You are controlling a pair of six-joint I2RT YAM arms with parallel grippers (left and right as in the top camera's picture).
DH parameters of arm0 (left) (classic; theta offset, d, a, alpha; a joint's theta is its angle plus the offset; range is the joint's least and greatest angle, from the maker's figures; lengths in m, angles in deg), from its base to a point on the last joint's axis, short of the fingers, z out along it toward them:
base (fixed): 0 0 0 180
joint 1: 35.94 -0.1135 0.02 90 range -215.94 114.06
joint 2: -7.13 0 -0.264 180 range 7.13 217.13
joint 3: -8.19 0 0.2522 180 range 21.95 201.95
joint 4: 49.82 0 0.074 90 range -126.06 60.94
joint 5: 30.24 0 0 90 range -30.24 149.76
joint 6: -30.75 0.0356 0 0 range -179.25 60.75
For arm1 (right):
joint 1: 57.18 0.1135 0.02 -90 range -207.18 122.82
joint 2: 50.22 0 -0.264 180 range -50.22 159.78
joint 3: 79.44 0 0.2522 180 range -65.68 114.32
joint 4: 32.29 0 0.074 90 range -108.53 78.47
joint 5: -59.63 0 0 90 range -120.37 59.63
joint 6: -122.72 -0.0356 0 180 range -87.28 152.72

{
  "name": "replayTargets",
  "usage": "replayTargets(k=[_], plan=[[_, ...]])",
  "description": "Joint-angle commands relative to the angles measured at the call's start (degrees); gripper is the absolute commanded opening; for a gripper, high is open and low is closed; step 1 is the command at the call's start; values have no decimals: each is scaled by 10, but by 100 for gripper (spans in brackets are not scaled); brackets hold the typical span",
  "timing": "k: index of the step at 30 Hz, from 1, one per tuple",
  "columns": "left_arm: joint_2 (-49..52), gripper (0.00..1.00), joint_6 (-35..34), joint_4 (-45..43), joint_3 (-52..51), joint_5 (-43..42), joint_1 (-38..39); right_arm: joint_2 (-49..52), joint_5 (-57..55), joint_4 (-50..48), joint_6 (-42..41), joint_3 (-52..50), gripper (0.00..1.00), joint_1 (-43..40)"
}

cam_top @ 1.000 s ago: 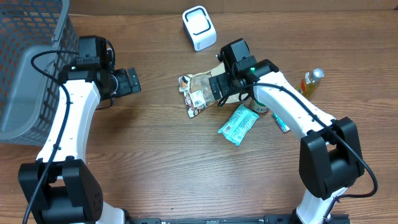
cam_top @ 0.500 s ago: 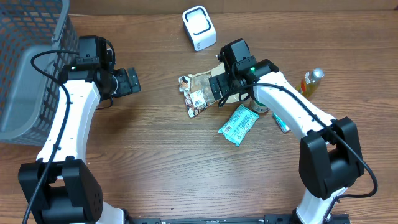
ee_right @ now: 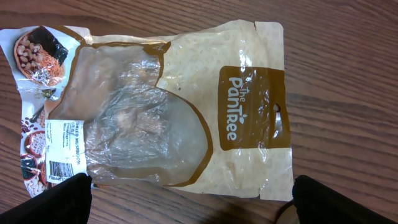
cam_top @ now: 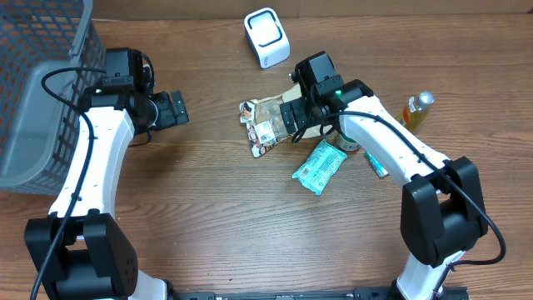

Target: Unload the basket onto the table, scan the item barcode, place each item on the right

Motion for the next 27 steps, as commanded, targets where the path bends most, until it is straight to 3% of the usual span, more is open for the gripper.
replayTargets(k=[1, 16, 27], plan=[[-6, 100, 3, -1, 9, 2, 1, -1, -5, -2, -2, -1, 100, -4], [-23, 99, 3, -1, 8, 2, 2, -1, -5, -2, -2, -1, 100, -4], [-299, 100, 14, 15, 6, 6, 5, -1, -5, -2, -2, -1, 100, -4]])
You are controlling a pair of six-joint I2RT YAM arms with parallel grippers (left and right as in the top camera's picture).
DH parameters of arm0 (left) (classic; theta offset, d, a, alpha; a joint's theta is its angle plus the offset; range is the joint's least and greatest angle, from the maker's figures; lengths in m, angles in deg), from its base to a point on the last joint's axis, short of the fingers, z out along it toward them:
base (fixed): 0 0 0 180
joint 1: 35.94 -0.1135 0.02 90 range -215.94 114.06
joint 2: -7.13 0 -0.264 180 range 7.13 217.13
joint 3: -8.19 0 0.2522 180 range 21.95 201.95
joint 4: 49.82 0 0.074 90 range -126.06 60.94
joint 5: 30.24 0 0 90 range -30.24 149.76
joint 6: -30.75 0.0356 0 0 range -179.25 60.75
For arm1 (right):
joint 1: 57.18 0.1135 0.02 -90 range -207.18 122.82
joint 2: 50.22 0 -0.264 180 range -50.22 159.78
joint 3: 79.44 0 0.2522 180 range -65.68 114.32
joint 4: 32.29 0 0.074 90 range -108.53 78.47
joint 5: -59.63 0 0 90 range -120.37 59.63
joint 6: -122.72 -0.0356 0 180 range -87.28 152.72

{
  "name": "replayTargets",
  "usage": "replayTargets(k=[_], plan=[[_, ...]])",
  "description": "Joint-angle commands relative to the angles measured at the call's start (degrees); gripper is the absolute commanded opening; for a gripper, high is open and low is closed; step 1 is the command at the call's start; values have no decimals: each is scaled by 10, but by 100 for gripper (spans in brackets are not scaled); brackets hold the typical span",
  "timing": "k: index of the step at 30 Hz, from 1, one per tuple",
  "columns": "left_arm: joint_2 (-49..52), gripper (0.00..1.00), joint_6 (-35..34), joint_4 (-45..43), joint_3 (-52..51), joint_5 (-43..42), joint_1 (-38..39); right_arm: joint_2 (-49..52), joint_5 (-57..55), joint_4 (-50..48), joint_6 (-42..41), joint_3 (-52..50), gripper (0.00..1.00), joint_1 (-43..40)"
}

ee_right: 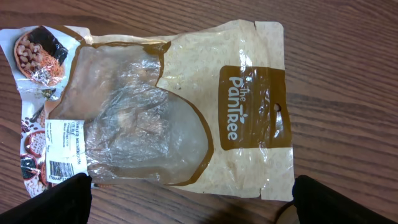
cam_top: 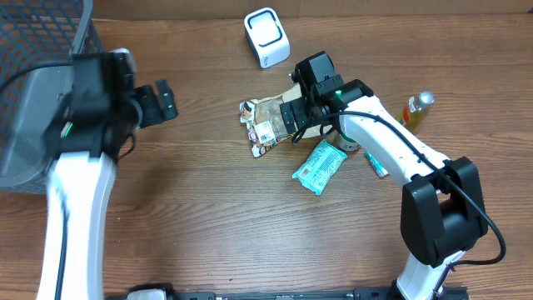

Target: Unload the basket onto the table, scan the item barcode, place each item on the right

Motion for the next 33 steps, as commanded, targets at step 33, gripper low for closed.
replayTargets(k=[33], plan=[[-626, 100, 3, -642, -677, -76, 4, -1, -5, -2, -2, -1, 100, -4]])
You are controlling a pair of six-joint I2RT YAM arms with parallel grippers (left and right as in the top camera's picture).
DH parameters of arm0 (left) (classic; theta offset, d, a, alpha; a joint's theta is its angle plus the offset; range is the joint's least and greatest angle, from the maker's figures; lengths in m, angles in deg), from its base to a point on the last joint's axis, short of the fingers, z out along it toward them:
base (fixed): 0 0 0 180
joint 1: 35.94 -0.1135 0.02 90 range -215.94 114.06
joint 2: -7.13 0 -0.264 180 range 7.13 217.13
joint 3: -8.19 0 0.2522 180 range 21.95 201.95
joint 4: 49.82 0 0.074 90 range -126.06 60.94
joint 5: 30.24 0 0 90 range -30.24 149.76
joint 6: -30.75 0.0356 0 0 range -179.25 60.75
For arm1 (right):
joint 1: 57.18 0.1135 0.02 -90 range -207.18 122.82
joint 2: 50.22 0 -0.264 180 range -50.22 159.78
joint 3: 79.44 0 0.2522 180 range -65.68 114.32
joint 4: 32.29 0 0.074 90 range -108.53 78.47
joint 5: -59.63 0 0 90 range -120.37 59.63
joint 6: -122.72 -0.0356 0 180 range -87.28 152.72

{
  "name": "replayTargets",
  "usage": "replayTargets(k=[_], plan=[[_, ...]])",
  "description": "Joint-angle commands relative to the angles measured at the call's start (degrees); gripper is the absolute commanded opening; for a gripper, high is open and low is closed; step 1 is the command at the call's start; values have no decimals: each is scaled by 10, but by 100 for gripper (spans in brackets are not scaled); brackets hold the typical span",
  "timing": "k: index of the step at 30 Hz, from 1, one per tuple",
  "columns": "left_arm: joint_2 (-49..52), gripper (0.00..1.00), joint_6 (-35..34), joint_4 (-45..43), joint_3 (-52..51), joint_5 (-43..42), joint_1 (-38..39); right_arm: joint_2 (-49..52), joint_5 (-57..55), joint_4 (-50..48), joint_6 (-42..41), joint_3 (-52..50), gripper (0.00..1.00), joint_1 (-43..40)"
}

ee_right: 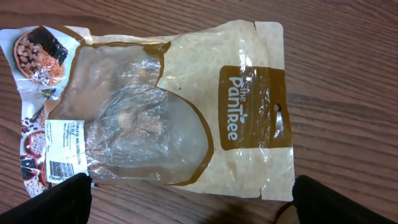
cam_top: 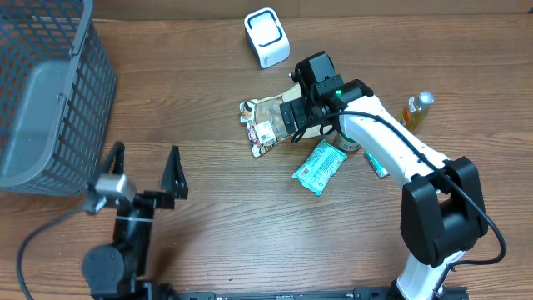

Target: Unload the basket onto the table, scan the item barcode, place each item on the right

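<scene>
A tan and clear snack pouch lies flat on the wood table, filling the right wrist view. Its white barcode label faces up at the pouch's left end. My right gripper hovers open just above the pouch, its black fingertips straddling the pouch's long edge without touching it. The white scanner stands at the back, beyond the pouch. My left gripper is open at the front left, far from the pouch, with nothing in it.
A grey wire basket fills the back left corner. A teal packet lies just in front of the right arm, with a small blue-green item beside it. A yellow bottle lies at the right.
The left arm has gone from beside the basket at the back left to the front left edge, its gripper still open. The right gripper and the pouch have not moved.
The left gripper first stood open to the right of the basket, then was blurred in motion close by the basket, and now sits at the table's front left. Throughout, the right gripper stayed open over the pouch, which lay unmoved.
</scene>
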Motion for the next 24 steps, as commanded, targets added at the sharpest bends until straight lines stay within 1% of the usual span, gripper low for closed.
replayTargets(k=[1, 7, 13, 16, 24], plan=[[-42, 100, -7, -6, -41, -9, 4, -1, -5, -2, -2, -1, 100, -4], [-109, 99, -6, -6, -107, -7, 4, -1, -5, -2, -2, -1, 100, -4], [-137, 100, -6, 3, -141, -7, 4, -1, -5, -2, -2, -1, 100, -4], [-142, 99, -5, 44, -141, -6, 4, -1, -5, -2, -2, -1, 100, -4], [-148, 100, 30, 155, -141, -6, 4, -1, -5, -2, -2, -1, 100, -4]])
